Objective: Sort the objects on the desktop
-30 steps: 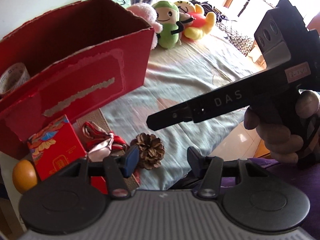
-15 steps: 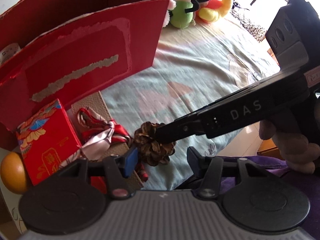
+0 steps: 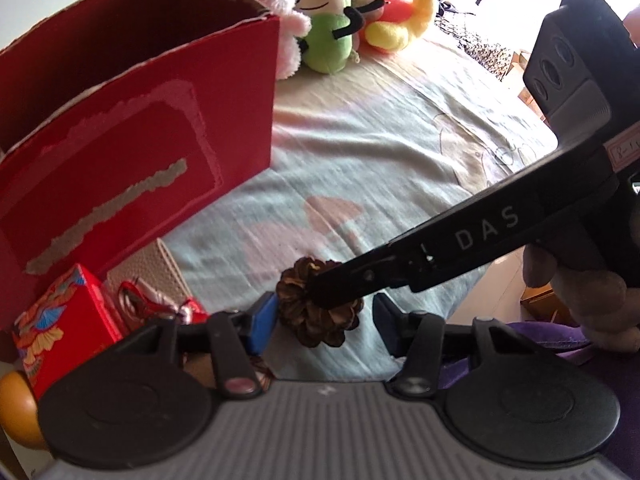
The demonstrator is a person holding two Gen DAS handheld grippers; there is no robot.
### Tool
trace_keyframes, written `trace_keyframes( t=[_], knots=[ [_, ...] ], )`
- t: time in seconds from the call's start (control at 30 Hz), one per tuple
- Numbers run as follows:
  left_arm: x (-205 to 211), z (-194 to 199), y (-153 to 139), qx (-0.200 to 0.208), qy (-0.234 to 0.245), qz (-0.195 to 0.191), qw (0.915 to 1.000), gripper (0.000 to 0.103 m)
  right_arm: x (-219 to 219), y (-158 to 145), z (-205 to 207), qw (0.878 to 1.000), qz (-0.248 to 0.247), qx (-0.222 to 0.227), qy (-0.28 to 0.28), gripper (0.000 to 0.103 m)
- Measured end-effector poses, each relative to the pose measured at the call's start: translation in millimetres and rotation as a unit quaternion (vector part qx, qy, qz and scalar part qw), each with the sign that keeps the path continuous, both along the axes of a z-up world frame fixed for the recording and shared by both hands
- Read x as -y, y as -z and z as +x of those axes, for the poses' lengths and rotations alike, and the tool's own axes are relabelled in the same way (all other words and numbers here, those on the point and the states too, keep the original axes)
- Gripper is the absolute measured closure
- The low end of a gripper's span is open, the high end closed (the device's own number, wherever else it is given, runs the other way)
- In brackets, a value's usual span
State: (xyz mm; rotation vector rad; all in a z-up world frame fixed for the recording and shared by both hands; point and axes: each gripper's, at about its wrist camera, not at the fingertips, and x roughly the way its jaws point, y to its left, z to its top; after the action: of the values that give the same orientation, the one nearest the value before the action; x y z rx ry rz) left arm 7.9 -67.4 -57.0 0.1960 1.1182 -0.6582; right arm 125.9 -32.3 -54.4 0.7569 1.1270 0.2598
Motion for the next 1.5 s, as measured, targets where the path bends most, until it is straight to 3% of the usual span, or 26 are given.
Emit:
trace_keyframes(
  t=[0.1, 0.5, 0.63, 0.8, 1.07, 1.23, 1.37, 1.5],
  knots=[
    [9.6, 2.3, 1.0, 0.011, 0.011, 0.0, 0.9999, 0.052, 10.2, 1.0, -4.9, 1.0, 0.006, -0.004, 0.019, 0.061],
    [27.8, 20.0, 2.3, -0.008, 0.027, -0.027, 0.9993, 0.051, 29.7, -6.1, -12.9, 0.998, -0.001, 0.003, 0.062, 0.062],
    [33.5, 22.6, -20.2, 0.024, 0.031, -0.035, 0.9986, 0.051, 41.7, -23.8, -12.1, 0.996, 0.01, 0.02, 0.083, 0.062],
    [32.3, 33.1, -66.3, 0.076, 0.028, -0.061, 0.9949, 0.052, 48.0, -71.4, -5.0, 0.993, -0.012, 0.083, 0.087, 0.062],
    [6.8, 55.7, -119.2, 0.14, 0.009, -0.09, 0.9861, 0.054, 33.4, -128.5, 30.2, 0.983, -0.066, 0.165, 0.051, 0.062],
    [-19.4, 72.3, -142.3, 0.174, -0.021, -0.084, 0.981, 0.053, 15.4, -147.6, 67.4, 0.978, -0.075, 0.194, 0.013, 0.062],
    [-47.0, 87.3, -150.5, 0.187, -0.054, -0.065, 0.9787, 0.053, -3.9, -150.6, 102.5, 0.978, -0.071, 0.195, -0.029, 0.061],
    [-79.5, 105.7, -141.6, 0.167, -0.091, -0.053, 0.9802, 0.052, -28.3, -136.4, 138.3, 0.978, -0.071, 0.181, -0.076, 0.061]
  ],
)
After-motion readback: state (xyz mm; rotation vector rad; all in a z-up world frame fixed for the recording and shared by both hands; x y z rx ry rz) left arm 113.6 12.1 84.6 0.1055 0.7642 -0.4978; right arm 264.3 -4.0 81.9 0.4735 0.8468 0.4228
